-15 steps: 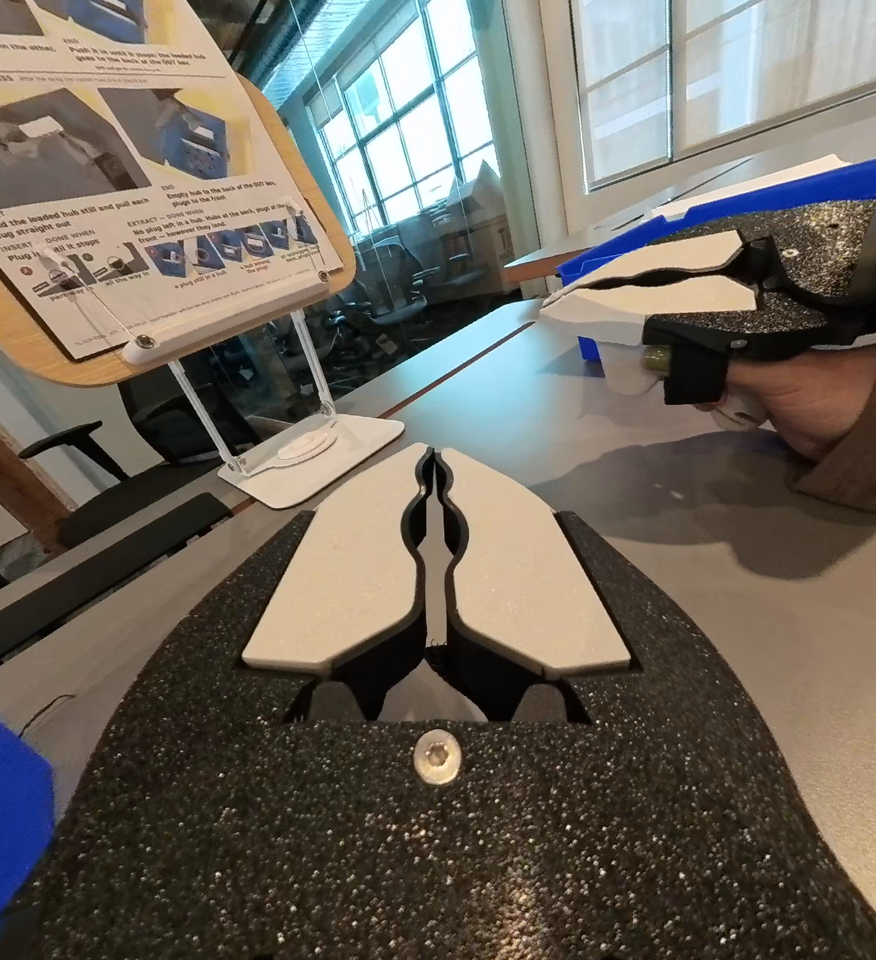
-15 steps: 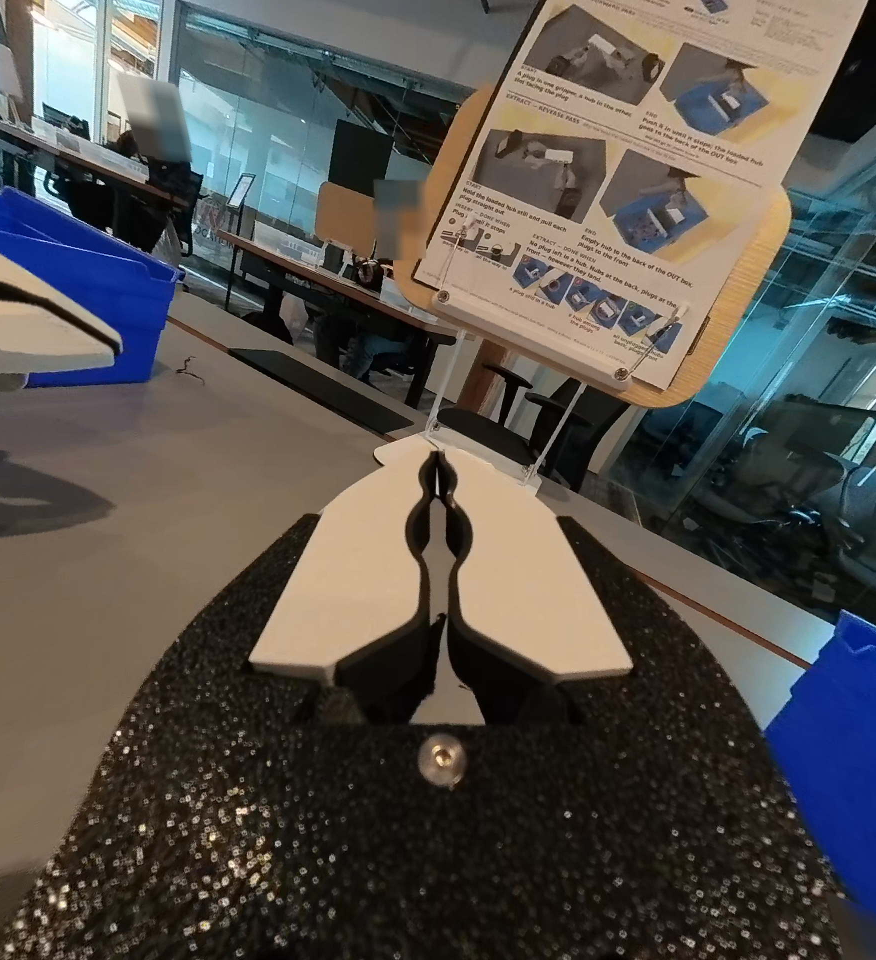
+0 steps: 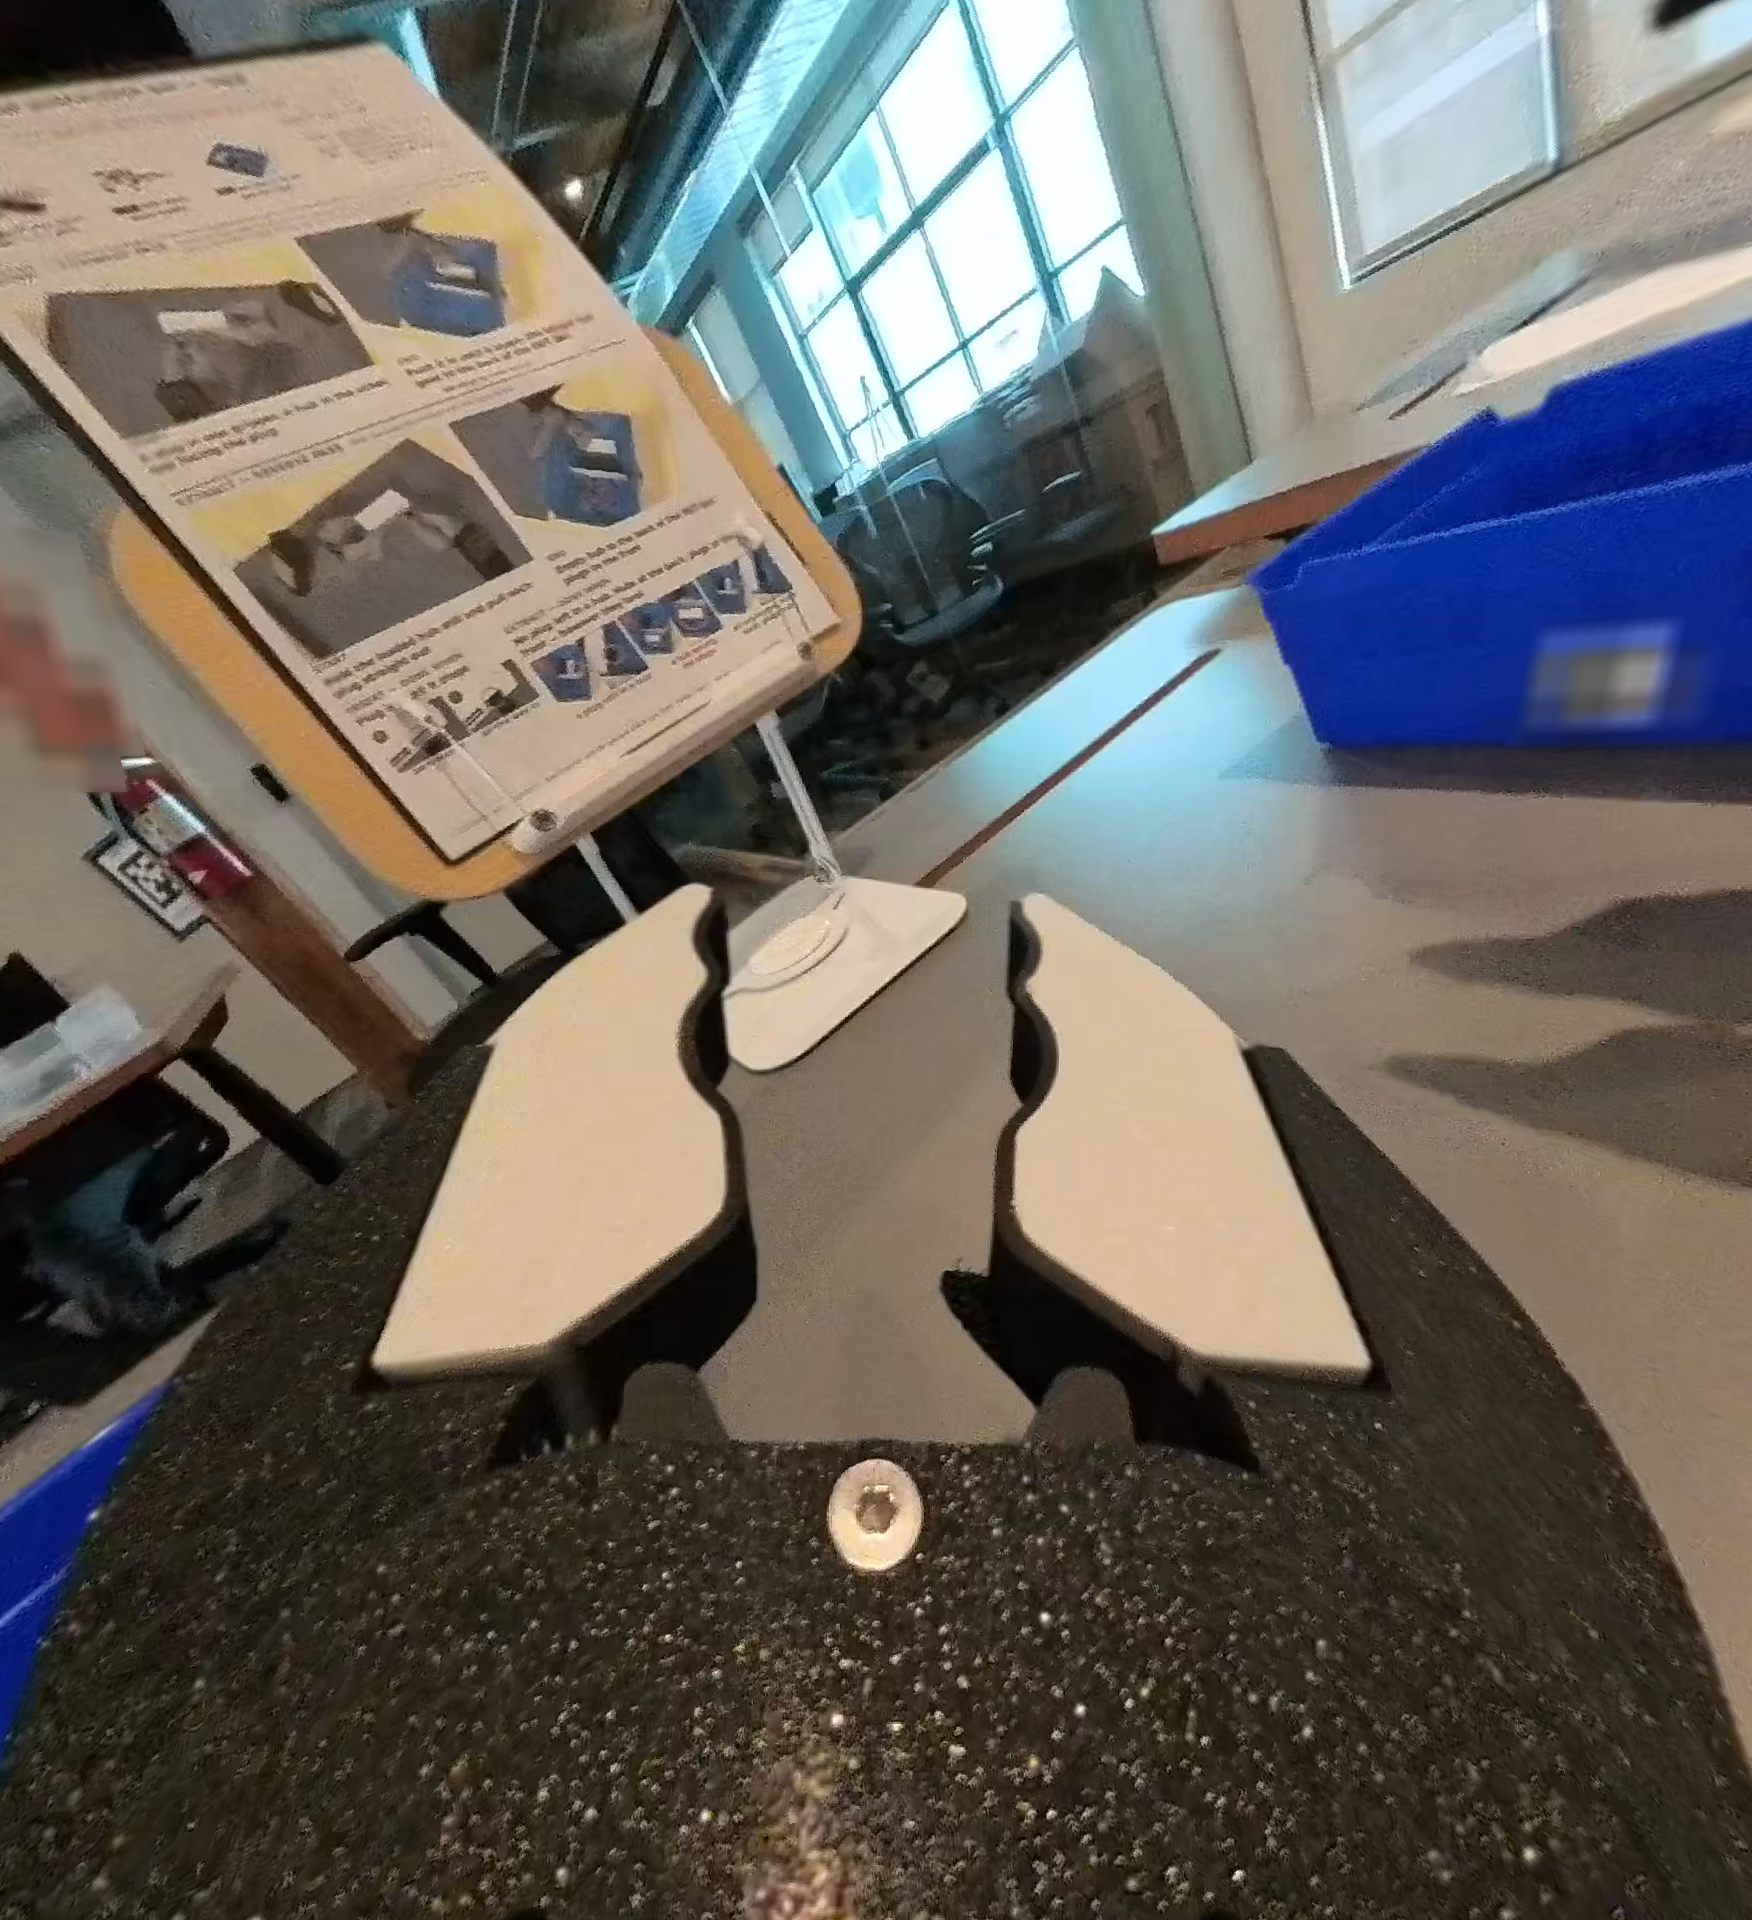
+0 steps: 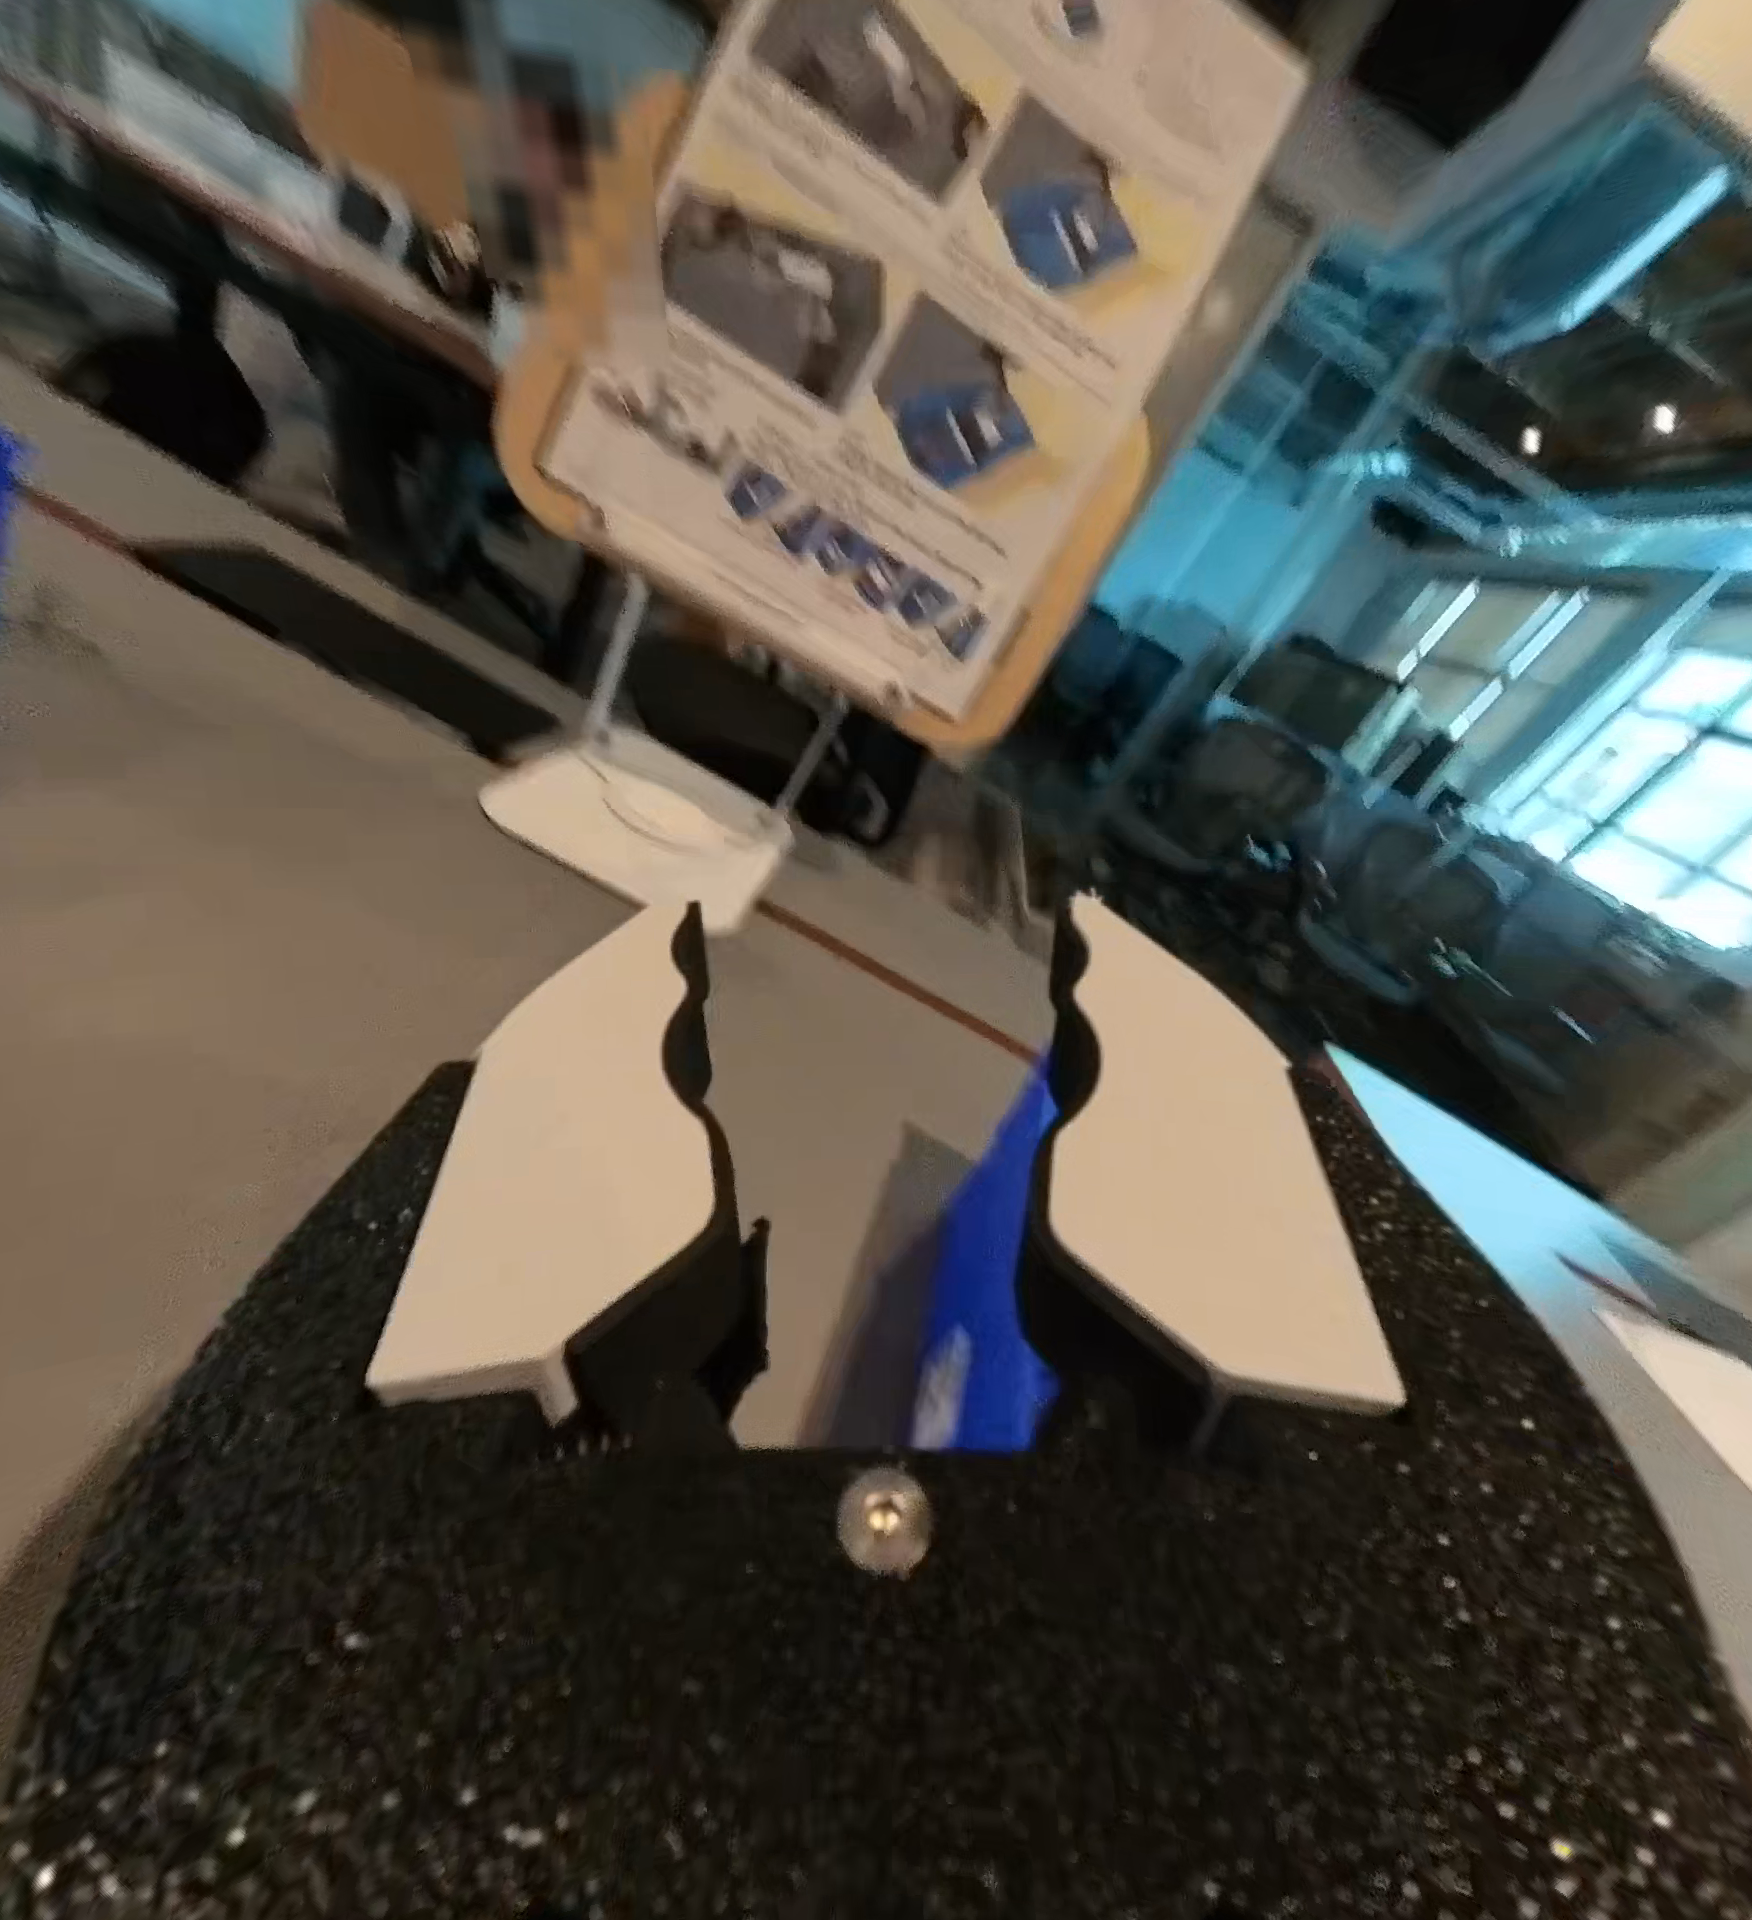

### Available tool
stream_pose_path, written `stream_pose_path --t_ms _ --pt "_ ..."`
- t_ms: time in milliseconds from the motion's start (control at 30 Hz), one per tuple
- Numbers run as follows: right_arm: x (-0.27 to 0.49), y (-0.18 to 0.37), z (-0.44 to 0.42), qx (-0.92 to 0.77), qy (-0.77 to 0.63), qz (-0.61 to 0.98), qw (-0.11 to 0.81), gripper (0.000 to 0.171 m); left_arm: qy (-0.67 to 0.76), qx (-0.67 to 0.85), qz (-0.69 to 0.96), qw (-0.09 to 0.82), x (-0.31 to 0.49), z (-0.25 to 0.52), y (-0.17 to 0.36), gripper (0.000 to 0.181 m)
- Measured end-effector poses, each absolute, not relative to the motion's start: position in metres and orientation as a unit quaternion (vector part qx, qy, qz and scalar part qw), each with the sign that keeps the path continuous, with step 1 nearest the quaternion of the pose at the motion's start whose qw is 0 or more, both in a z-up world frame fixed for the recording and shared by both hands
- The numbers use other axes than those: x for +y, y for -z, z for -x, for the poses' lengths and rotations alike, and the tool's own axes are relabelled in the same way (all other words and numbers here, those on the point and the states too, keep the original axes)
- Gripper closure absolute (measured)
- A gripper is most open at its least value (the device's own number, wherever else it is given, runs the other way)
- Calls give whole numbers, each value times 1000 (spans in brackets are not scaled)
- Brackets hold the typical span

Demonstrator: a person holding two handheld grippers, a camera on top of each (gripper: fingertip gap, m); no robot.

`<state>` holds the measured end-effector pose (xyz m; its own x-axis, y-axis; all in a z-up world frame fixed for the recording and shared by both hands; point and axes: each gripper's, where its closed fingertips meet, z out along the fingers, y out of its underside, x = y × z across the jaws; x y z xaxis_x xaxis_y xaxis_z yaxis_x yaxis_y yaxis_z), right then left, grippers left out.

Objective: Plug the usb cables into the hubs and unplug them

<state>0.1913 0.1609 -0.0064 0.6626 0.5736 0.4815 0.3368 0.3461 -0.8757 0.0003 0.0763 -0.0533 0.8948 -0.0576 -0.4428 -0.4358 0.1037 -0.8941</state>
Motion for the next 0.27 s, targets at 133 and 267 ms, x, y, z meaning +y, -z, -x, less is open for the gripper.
stream_pose_path --t_ms 133,267 --pt "179 32 -246 -390 -84 685 610 87 -116 147 696 693 59 13 37 107" --pt "190 77 -273 -366 -123 777 497 84 -129 99 760 629 41 44 49 75"
